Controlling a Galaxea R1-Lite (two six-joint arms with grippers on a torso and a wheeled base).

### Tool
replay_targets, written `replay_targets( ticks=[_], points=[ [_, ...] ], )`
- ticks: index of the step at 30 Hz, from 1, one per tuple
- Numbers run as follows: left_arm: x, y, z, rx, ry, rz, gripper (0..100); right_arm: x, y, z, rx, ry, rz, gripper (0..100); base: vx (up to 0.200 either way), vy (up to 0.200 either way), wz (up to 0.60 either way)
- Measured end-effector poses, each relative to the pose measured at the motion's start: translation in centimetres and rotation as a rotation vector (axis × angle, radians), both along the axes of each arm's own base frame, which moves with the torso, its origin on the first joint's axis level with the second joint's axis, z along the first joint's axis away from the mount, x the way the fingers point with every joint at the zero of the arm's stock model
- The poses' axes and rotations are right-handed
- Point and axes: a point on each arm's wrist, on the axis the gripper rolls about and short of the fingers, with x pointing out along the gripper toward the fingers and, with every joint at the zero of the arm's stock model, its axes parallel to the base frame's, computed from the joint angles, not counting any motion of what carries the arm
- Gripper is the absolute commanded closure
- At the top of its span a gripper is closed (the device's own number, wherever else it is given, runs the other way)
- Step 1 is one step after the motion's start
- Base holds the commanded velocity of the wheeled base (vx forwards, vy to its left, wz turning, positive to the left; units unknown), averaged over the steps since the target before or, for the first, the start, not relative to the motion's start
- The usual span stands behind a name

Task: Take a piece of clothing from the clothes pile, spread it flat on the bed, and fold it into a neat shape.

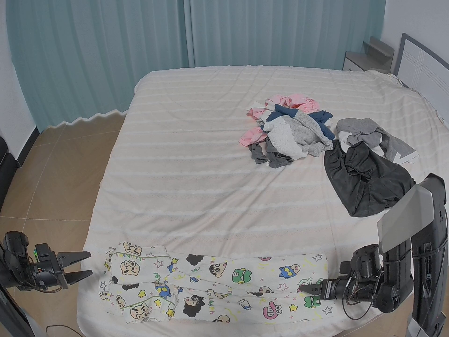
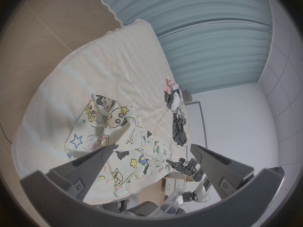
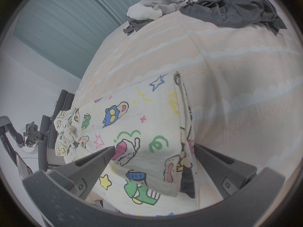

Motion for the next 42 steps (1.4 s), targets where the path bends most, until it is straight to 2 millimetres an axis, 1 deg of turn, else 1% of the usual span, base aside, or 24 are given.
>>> replay_targets(
  ticks=[6,7,19,27,34,42],
  points=[
    [0.0,0.0,0.0,0.0,0.0,0.0,0,0.3,0.3,-0.2,0.003,-0.007,0.01,0,0.0,0.0,0.0],
    [0.0,0.0,0.0,0.001,0.0,0.0,0,0.3,0.4,-0.2,0.003,-0.008,0.011,100,0.0,0.0,0.0],
    [0.1,0.1,0.0,0.0,0.0,0.001,0,0.4,0.5,-0.3,0.01,-0.006,0.005,100,0.0,0.0,0.0],
    [0.2,0.1,0.0,0.001,-0.002,0.001,0,0.1,0.0,0.6,0.019,-0.012,-0.013,100,0.0,0.0,0.0],
    [0.2,0.1,0.0,0.002,-0.003,0.001,0,-0.3,-1.3,1.8,0.031,-0.025,-0.052,100,0.0,0.0,0.0],
    [0.2,0.2,0.0,0.003,-0.004,-0.001,0,-0.2,-3.6,3.1,0.056,-0.055,-0.119,100,0.0,0.0,0.0]
  ],
)
